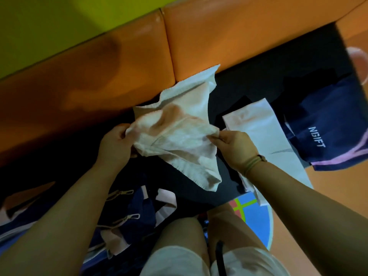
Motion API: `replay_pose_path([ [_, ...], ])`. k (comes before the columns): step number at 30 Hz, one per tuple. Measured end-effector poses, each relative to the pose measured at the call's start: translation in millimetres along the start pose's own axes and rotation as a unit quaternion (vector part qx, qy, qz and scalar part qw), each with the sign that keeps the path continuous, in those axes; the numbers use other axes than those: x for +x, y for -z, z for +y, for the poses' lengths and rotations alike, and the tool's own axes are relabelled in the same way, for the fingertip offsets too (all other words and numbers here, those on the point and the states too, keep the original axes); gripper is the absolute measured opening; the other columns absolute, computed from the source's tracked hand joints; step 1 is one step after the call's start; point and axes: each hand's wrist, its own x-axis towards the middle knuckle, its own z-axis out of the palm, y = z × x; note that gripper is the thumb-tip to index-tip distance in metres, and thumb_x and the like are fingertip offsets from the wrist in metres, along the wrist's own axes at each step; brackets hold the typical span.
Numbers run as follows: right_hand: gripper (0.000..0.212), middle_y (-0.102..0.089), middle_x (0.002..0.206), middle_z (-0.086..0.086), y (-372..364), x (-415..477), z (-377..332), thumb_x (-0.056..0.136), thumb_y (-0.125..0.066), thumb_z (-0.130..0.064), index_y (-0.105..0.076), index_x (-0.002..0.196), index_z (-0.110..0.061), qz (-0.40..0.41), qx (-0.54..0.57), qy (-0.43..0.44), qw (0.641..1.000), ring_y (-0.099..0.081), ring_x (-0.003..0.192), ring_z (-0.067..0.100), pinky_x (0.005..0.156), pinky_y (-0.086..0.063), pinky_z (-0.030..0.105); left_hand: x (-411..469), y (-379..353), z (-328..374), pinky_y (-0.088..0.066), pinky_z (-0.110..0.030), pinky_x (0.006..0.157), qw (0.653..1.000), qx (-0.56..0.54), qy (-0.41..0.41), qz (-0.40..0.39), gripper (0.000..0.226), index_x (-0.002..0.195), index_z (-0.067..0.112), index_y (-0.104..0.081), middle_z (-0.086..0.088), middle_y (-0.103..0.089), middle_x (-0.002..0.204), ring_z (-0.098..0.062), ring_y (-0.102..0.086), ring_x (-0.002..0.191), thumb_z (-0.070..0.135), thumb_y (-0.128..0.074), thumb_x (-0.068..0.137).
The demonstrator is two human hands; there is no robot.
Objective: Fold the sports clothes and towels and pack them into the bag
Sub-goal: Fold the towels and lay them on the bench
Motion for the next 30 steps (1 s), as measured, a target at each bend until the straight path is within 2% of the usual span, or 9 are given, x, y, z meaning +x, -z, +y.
replay_pose_path([
  [4,0.033,-0.067,0.074,0.011,15.1,-39.9,-2.3,0.089,-0.060,-0.037,-0.068,0.084,-0.005,0.018,-0.028,-0.002,0.999,-0.060,0.065,0.022,0.061,-0.047,0.035,-21.5,5.2,14.7,-0.058,-0.037,0.064,0.999,-0.017,-0.023,-0.025,0.019,0.105,0.021,-0.059,-0.004,-0.064,0.098,-0.022,-0.065,0.084,0.034,-0.049,0.097],
  [7,0.033,-0.069,0.080,0.009,22.0,-64.8,-11.2,0.087,-0.061,-0.039,-0.064,0.076,-0.008,0.047,-0.036,0.019,0.998,-0.062,0.077,0.027,0.069,-0.052,0.039,-34.4,7.3,29.4,-0.053,-0.023,0.054,0.998,-0.048,-0.020,-0.029,0.014,0.109,0.024,-0.056,0.001,-0.063,0.100,-0.017,-0.064,0.088,0.025,-0.056,0.095],
  [11,0.022,-0.063,0.078,0.008,24.7,-92.8,-35.7,0.085,-0.065,-0.031,-0.061,0.075,-0.011,0.134,-0.028,0.101,0.985,-0.059,0.072,0.026,0.064,-0.051,0.036,-51.7,13.0,44.6,-0.050,-0.031,0.081,0.994,-0.074,-0.013,-0.085,0.065,0.137,0.019,-0.041,0.003,-0.056,0.119,-0.017,-0.058,0.107,0.000,-0.069,0.081],
  [13,0.019,-0.063,0.080,0.008,22.4,-102.8,-45.0,0.080,-0.064,-0.028,-0.065,0.080,-0.008,0.176,-0.038,0.136,0.974,-0.059,0.070,0.028,0.061,-0.050,0.034,-62.5,16.6,49.3,-0.052,-0.038,0.086,0.990,-0.085,-0.035,-0.107,0.073,0.141,0.025,-0.035,0.006,-0.053,0.126,-0.016,-0.056,0.111,-0.006,-0.065,0.082],
  [16,0.013,-0.064,0.078,0.005,20.2,-114.3,-56.1,0.076,-0.064,-0.022,-0.066,0.084,-0.012,0.200,-0.050,0.168,0.964,-0.061,0.066,0.029,0.055,-0.053,0.036,-80.6,19.1,54.9,-0.056,-0.047,0.078,0.987,-0.094,-0.071,-0.112,0.054,0.119,0.038,-0.047,0.011,-0.056,0.122,-0.017,-0.058,0.106,-0.007,-0.046,0.091],
  [19,0.014,-0.063,0.071,0.002,19.7,-124.3,-70.0,0.079,-0.061,-0.026,-0.069,0.080,-0.015,0.232,-0.080,0.218,0.945,-0.060,0.058,0.026,0.046,-0.050,0.029,-97.3,19.0,57.6,-0.053,-0.042,0.074,0.985,-0.034,-0.116,-0.122,0.043,0.093,0.035,-0.063,0.010,-0.056,0.093,-0.018,-0.056,0.084,-0.004,-0.047,0.089],
  [22,0.024,-0.066,0.072,0.004,20.1,-131.7,-84.6,0.083,-0.055,-0.029,-0.073,0.082,-0.014,0.246,-0.080,0.269,0.928,-0.062,0.058,0.026,0.044,-0.051,0.031,-120.0,19.0,61.6,-0.043,-0.019,0.084,0.960,0.033,-0.168,-0.223,0.032,0.107,0.030,-0.066,0.004,-0.054,0.107,-0.007,-0.054,0.095,0.010,-0.068,0.083],
  [25,0.013,-0.067,0.076,0.006,21.0,-138.3,-94.7,0.081,-0.066,-0.019,-0.074,0.087,-0.010,0.264,-0.041,0.294,0.918,-0.063,0.063,0.024,0.051,-0.053,0.033,-133.6,18.4,64.8,-0.036,-0.002,0.076,0.939,0.112,-0.223,-0.238,0.041,0.108,0.034,-0.061,0.007,-0.037,0.126,0.004,-0.044,0.104,0.015,-0.078,0.075],
  [30,0.016,-0.070,0.088,-0.002,27.3,-160.3,-106.8,0.081,-0.068,-0.010,-0.074,0.096,-0.012,0.233,0.018,0.340,0.911,-0.061,0.078,0.004,0.070,-0.050,0.014,-145.8,25.6,65.6,-0.035,-0.004,0.071,0.930,0.102,-0.310,-0.170,0.006,0.083,0.019,-0.071,0.015,-0.045,0.098,0.001,-0.044,0.095,0.017,-0.066,0.087],
])
